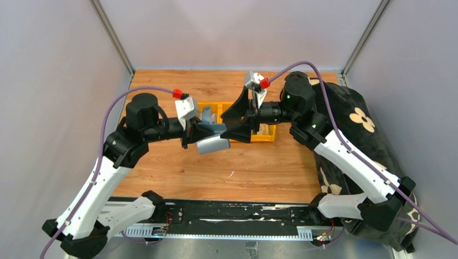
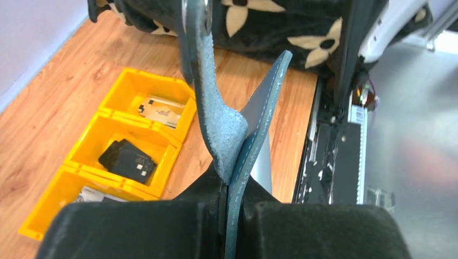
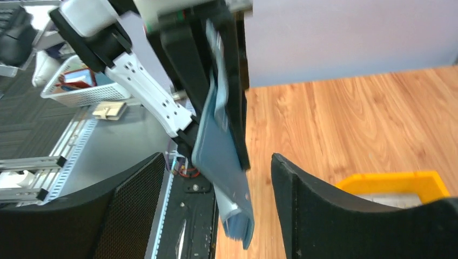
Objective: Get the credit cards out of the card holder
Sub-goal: Open the card holder.
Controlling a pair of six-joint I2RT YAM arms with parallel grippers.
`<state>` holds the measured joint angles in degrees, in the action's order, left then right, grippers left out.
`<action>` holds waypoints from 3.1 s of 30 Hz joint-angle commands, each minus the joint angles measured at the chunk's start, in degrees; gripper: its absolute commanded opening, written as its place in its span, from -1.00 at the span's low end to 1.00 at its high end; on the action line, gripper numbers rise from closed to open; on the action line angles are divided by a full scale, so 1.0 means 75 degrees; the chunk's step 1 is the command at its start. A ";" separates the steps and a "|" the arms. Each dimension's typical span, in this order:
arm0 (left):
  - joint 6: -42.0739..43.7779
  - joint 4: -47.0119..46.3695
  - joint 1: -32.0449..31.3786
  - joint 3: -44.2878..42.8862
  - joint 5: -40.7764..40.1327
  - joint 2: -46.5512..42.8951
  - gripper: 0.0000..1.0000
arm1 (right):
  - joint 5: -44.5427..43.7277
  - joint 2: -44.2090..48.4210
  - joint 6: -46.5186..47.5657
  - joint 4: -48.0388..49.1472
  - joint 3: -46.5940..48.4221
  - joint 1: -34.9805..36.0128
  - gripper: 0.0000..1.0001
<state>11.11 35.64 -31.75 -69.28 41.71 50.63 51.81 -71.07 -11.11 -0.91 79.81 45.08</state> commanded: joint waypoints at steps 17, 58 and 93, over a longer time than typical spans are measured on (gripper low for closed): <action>-0.7095 -0.3428 0.1420 -0.1105 0.1847 0.1276 -1.00 | -0.0872 0.1208 -0.1983 0.3796 -0.3348 -0.0146 0.01; -0.7225 -0.3340 0.1420 -0.0534 0.2032 0.1031 -1.00 | -0.2190 0.0200 -0.5692 0.8288 -0.3528 -0.0393 0.33; -0.6879 -0.3130 0.1904 -0.0647 0.1975 0.1057 -0.99 | -0.1921 0.0151 -0.6237 0.7707 -0.3511 -0.0049 -0.99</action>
<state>-39.31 14.85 -19.55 -72.58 57.74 59.24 35.16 -71.81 -57.91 57.76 53.21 43.90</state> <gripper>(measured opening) 0.028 0.093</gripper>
